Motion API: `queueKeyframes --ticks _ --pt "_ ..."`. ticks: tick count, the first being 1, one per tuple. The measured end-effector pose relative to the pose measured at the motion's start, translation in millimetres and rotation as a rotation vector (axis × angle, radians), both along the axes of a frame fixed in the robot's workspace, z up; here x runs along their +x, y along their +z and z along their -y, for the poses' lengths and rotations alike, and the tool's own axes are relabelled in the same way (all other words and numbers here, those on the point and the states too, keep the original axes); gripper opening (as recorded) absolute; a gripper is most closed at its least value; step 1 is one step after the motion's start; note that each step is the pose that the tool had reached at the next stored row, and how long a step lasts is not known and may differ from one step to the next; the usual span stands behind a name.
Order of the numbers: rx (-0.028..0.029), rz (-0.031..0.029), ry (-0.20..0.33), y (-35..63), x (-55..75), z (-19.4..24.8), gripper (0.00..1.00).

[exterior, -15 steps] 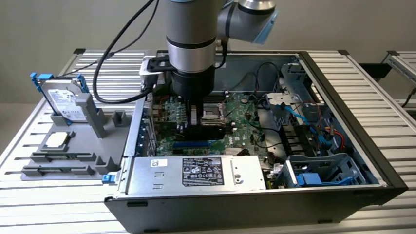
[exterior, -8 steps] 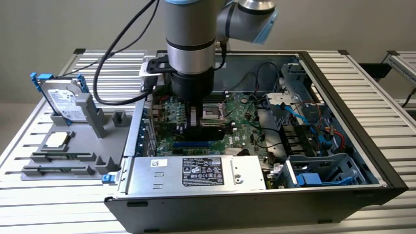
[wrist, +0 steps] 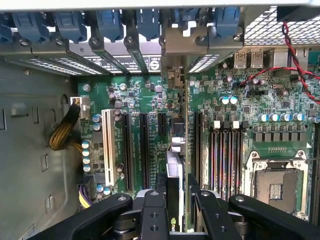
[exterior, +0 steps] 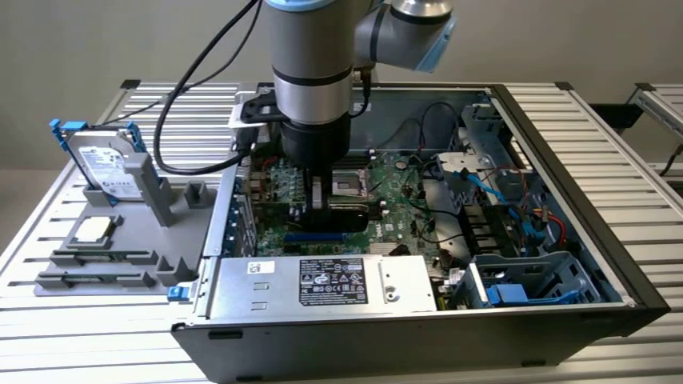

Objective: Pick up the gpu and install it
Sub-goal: 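Insert the gpu into the slot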

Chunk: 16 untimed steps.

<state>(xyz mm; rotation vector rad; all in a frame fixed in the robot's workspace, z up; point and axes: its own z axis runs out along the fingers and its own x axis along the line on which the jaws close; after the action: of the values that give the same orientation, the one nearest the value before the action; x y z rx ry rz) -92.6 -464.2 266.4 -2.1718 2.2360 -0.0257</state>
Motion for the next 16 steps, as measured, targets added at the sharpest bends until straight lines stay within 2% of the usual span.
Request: queueKeyframes --ticks 16 --pt "0.0001 0.0000 0.000 -1.9 -2.1 -2.4 0.27"
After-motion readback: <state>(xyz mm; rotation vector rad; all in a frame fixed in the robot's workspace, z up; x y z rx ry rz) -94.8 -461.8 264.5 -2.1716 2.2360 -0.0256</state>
